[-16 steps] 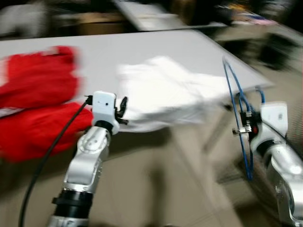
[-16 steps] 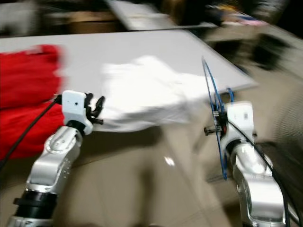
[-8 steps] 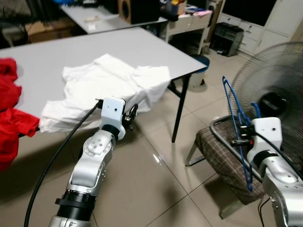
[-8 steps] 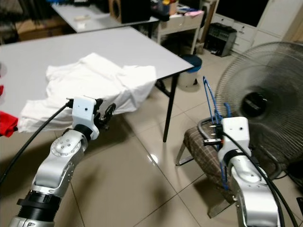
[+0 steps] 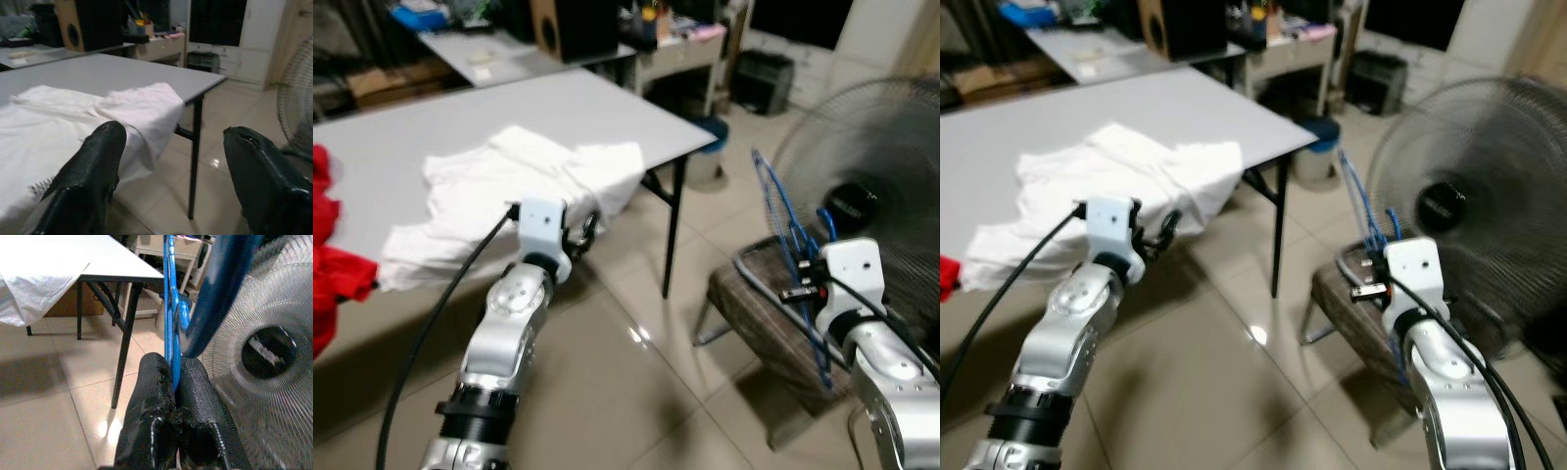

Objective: Hang hanger

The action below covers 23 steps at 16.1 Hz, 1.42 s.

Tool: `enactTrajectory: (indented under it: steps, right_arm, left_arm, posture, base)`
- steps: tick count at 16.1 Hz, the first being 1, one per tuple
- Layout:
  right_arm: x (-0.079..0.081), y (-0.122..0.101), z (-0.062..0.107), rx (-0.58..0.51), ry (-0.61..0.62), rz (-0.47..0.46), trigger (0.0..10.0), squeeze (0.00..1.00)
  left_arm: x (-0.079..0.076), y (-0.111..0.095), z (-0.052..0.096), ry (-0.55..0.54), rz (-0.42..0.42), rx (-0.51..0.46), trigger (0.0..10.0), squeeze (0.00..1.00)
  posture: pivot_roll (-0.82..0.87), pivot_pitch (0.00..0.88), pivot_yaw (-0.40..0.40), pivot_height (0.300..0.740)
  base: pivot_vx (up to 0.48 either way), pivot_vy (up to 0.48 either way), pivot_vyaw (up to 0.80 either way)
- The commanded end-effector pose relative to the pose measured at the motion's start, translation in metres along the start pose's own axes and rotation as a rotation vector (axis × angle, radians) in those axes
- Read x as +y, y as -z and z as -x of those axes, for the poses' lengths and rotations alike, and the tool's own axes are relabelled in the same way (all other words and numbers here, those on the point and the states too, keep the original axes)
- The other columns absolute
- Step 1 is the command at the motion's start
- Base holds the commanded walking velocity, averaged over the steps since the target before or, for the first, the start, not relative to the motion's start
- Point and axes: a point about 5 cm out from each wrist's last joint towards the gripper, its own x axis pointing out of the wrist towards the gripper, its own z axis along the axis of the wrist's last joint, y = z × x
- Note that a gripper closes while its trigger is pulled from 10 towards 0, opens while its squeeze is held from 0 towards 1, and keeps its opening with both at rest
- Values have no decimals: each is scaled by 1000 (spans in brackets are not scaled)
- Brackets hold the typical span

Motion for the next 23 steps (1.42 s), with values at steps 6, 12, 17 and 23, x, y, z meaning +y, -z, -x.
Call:
enactTrajectory:
  steps: [6, 12, 17, 23]
  right_arm:
    - [6, -8, -6, -53, -50, 19, 10000, 0]
    - [1, -10, -6, -65, -57, 64, 10000, 0]
    - [5, -11, -6, -66, -86, 55, 10000, 0]
    - [10, -16, -5, -110, -132, 36, 10000, 0]
  left_arm:
    - [12, -1, 0, -50, -13, 2, 10000, 863]
    - [10, -2, -2, -46, -11, -2, 10000, 859]
    - [10, -2, -2, -45, -9, -4, 10000, 855]
    - [9, -2, -3, -38, -12, -2, 10000, 851]
  posture:
    - [-97, 0, -39, 740]
    - [-107, 0, -30, 740]
    - [-100, 0, -31, 740]
    - [-105, 0, -28, 740]
  base:
    - [385, 0, 0]
    - [390, 0, 0]
    - [390, 0, 436]
    - [391, 0, 133]
